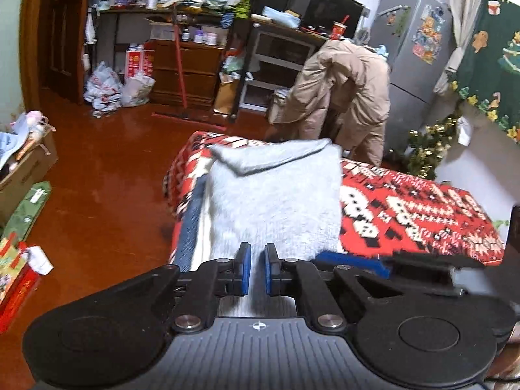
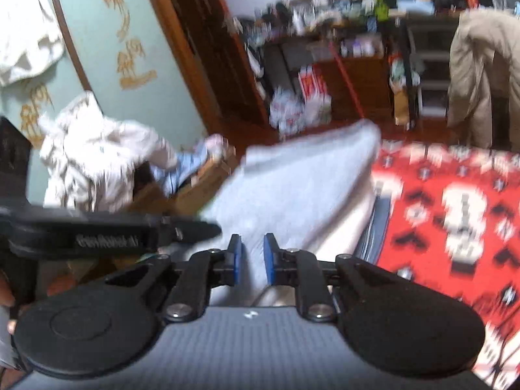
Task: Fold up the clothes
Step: 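Lower the shirt onto the white and denim clothes stack with both grippers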
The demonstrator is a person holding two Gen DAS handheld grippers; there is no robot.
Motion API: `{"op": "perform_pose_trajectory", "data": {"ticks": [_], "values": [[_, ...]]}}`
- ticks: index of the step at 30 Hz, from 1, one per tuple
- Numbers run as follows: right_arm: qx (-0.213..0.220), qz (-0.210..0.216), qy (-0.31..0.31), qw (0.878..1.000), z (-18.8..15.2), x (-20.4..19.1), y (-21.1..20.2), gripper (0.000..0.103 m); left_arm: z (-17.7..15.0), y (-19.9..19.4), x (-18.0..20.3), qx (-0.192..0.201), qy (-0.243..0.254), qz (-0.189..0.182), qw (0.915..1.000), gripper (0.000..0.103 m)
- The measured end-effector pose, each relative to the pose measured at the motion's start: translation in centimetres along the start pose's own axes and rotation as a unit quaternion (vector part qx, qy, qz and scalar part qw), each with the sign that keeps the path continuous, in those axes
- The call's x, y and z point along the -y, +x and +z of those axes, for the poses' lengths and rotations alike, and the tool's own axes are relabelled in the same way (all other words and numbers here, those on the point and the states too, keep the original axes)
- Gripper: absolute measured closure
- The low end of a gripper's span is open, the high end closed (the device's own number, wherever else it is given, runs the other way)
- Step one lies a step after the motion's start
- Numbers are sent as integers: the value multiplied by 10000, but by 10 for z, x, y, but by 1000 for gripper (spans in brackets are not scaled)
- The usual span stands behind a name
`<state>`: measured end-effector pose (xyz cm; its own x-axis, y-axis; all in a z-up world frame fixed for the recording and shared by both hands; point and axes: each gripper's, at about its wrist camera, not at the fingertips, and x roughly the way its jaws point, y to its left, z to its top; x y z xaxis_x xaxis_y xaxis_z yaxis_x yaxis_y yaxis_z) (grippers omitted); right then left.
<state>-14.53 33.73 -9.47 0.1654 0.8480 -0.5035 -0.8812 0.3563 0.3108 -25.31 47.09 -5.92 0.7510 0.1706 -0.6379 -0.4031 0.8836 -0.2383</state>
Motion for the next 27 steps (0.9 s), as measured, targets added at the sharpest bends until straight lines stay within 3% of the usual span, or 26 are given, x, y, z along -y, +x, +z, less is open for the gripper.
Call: {"op": "perform_pose_trajectory", "data": {"ticks": [3, 7, 10, 15, 21, 26, 27], "values": [[-67, -18, -100, 9999, -16, -7, -8, 86, -8, -13, 5, 71, 95, 165, 9998, 95], [-187, 81, 143, 9997, -22, -4, -22, 85, -24, -26, 24, 224, 691, 674, 9951, 95], [-228, 131, 157, 9995, -22, -4, -31, 85, -34, -25, 31, 251, 872, 933, 9915, 95], [-288, 201, 155, 9993, -24, -5, -46, 82, -39, -24, 36, 248, 840, 1128, 9897, 95], [-280, 148, 404, 9987, -26, 2, -68, 71, -48, -31, 51, 123, 663, 1353, 9885, 95], [-249, 57, 269, 9993, -19, 2, -95, 66, -47, -49, 72, 215, 408, 1299, 9905, 95], [-266, 25, 234, 9994, -16, 1, -101, 61, -46, -53, 78, 230, 358, 1299, 9906, 94]]}}
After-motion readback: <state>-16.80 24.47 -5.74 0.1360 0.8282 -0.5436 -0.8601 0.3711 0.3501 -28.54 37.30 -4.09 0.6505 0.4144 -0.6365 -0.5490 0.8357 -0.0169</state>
